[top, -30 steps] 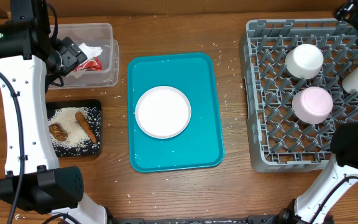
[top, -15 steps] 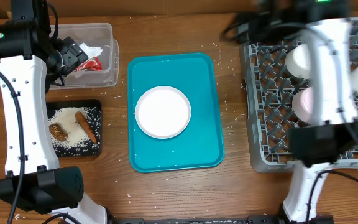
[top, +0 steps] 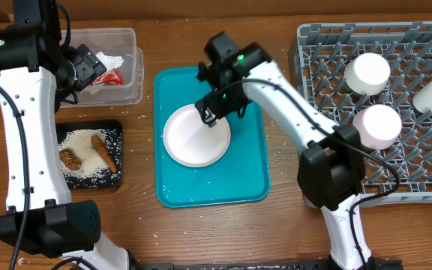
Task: Sort waste into correct bins and load items into the dishwasher
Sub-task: 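Reach the right gripper to the white plate and grasp its rim, then lift the plate and set it upright in the dish rack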
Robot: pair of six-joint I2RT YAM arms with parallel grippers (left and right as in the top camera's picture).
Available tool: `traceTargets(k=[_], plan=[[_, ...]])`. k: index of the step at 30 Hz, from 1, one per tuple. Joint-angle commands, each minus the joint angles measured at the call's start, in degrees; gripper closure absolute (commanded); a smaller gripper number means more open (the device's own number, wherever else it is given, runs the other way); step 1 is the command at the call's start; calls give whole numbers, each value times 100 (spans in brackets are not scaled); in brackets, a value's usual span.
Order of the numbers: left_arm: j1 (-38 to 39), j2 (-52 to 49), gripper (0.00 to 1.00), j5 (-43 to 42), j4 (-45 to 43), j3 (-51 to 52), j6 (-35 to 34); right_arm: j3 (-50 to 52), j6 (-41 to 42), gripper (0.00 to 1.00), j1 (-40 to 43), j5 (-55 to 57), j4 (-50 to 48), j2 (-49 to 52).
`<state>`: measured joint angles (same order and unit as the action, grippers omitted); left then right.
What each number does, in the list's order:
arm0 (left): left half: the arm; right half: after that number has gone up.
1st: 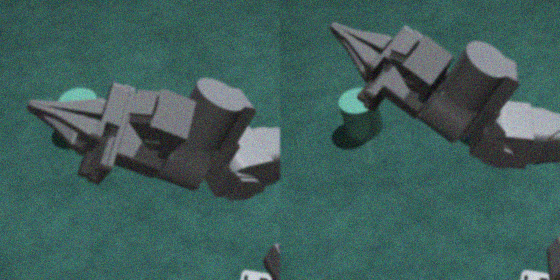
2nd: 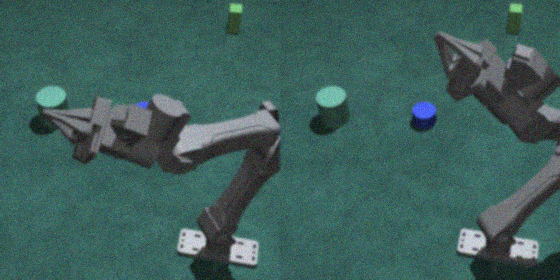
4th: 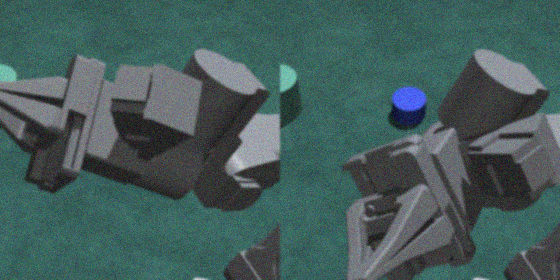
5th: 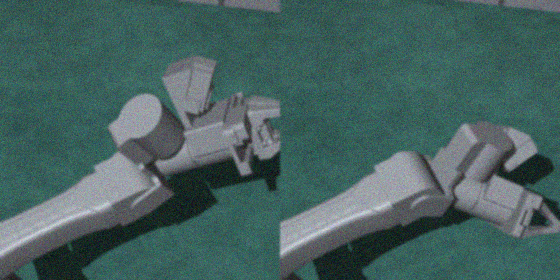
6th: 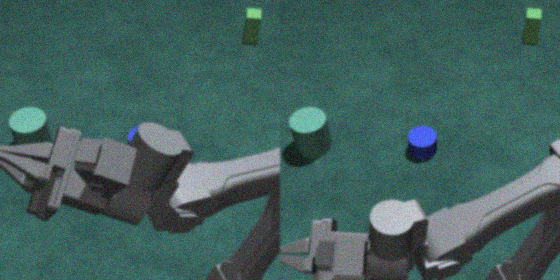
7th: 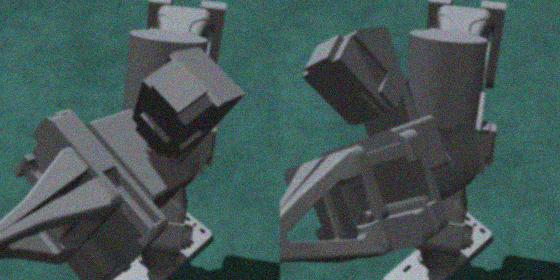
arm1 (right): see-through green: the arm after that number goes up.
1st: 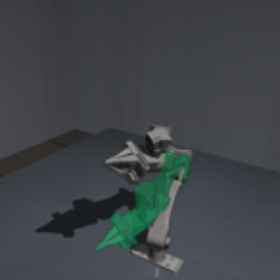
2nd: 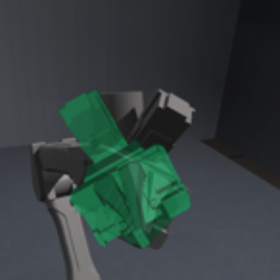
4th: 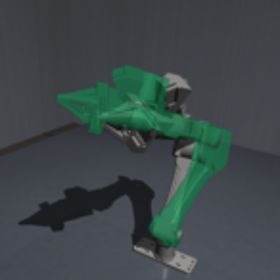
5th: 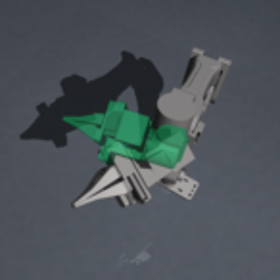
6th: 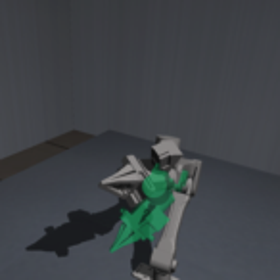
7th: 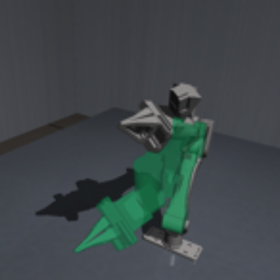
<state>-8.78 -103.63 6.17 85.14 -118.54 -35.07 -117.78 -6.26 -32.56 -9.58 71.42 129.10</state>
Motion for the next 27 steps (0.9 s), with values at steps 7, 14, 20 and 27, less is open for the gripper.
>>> traceTargets(k=[7, 14, 20, 27], plan=[[-9, -39, 0, -7, 7, 31, -96, 1025, 1200, 21, 37, 247, -717, 0], [-9, -39, 0, -7, 7, 31, -96, 1587, 1893, 33, 15, 354, -1255, 22], [-9, -39, 0, -7, 4, 31, -96, 1655, 2100, 48, 15, 358, -1252, 101], [-9, -39, 0, -7, 4, 31, -96, 1609, 2514, 82, 4, 356, -1211, 96]])
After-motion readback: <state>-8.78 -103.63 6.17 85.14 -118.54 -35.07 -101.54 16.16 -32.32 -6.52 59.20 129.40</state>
